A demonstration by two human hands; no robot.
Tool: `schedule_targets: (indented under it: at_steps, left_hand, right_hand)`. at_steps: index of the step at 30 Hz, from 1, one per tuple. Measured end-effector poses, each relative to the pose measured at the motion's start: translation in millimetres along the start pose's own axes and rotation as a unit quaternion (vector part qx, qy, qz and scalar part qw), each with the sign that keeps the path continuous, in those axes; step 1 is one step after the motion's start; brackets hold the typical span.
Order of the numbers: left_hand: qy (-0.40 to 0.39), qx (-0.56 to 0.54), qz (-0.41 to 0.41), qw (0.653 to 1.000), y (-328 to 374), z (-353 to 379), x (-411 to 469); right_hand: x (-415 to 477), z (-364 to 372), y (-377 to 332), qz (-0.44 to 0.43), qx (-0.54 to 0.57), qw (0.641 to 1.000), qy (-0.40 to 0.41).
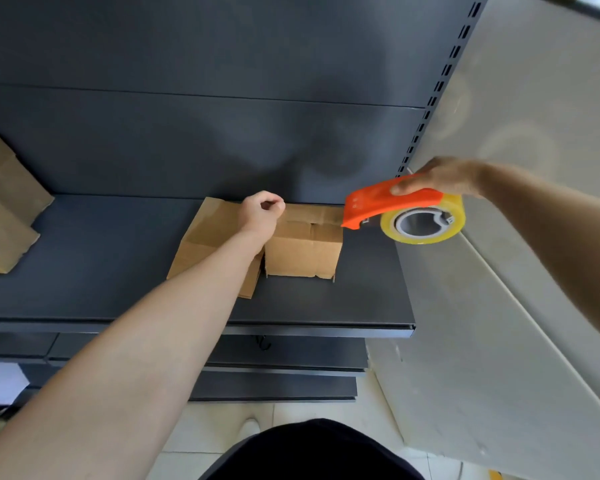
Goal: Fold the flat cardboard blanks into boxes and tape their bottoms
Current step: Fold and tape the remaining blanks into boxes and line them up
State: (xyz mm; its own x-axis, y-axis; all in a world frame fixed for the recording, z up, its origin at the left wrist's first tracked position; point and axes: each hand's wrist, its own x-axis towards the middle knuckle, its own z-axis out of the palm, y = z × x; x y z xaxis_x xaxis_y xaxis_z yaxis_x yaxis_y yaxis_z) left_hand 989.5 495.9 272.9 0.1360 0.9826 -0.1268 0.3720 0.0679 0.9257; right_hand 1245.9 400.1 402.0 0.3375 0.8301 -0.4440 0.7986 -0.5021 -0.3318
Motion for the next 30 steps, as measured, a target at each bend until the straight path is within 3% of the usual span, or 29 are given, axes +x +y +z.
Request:
schedule_targets:
  at_steps: [20,30]
  left_hand:
    - [0.000,0.043,0.032,0.999,7.2,17.3,-8.1]
    - [0.000,0.053,0.037,0.998,9.3,20.8,-6.6]
  right_hand:
    - [-23.5,-4.2,61.4,-0.003,0.048,0.999,-0.023]
    - [-10.7,-0.8,73.4,0.035,-0.018,0.999,-0.016]
